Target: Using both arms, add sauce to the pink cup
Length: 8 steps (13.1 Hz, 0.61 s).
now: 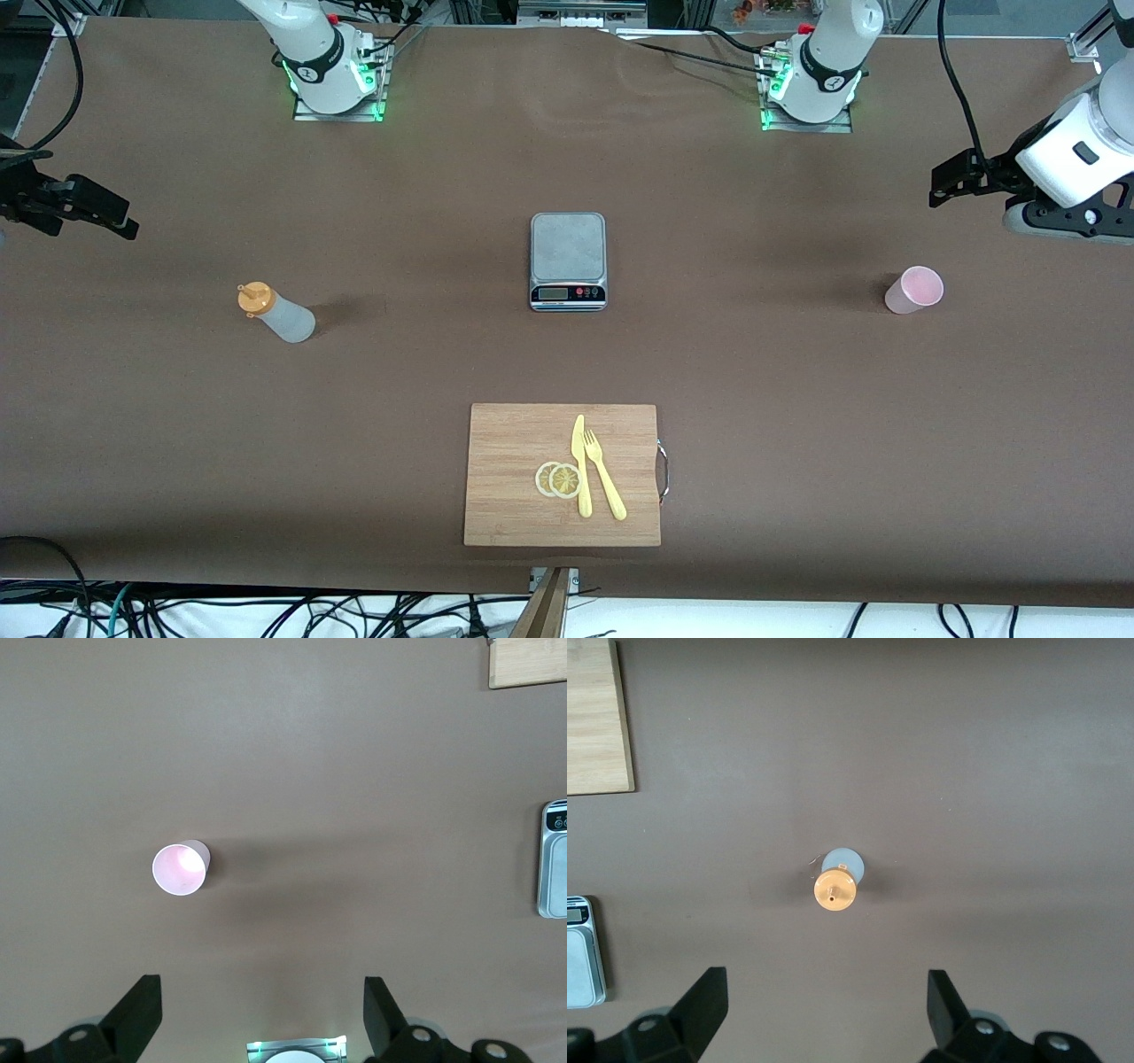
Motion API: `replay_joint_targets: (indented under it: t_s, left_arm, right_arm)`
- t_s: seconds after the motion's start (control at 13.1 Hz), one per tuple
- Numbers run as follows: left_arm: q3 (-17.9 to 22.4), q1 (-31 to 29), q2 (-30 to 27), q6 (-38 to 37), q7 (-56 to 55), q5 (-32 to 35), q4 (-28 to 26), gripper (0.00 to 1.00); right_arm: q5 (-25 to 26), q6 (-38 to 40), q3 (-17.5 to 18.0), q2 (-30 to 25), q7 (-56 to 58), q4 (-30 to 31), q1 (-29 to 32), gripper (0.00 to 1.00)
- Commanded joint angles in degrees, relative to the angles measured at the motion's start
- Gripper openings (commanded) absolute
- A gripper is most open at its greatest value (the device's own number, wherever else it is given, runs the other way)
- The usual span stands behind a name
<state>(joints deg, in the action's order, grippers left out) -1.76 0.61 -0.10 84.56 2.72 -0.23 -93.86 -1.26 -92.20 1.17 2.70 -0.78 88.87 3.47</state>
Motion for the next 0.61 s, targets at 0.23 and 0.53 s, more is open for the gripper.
replay_joint_targets:
  t_s: [0.23,0.53]
  left_arm:
    - [0.00,-4.03,2.47,-3.34,1.76,-0.47,1.57,1.00]
    - [0.09,-6.58,4.41,-2.91,1.76,-0.47,1.57,1.00]
  right_arm:
    - [-0.15,0.09,-0.12,-0.32,0.16,0.07,0.13,1.00]
    - [-0.15,-0.09,0.06,-0.41,0.08,-0.01,0.05,1.00]
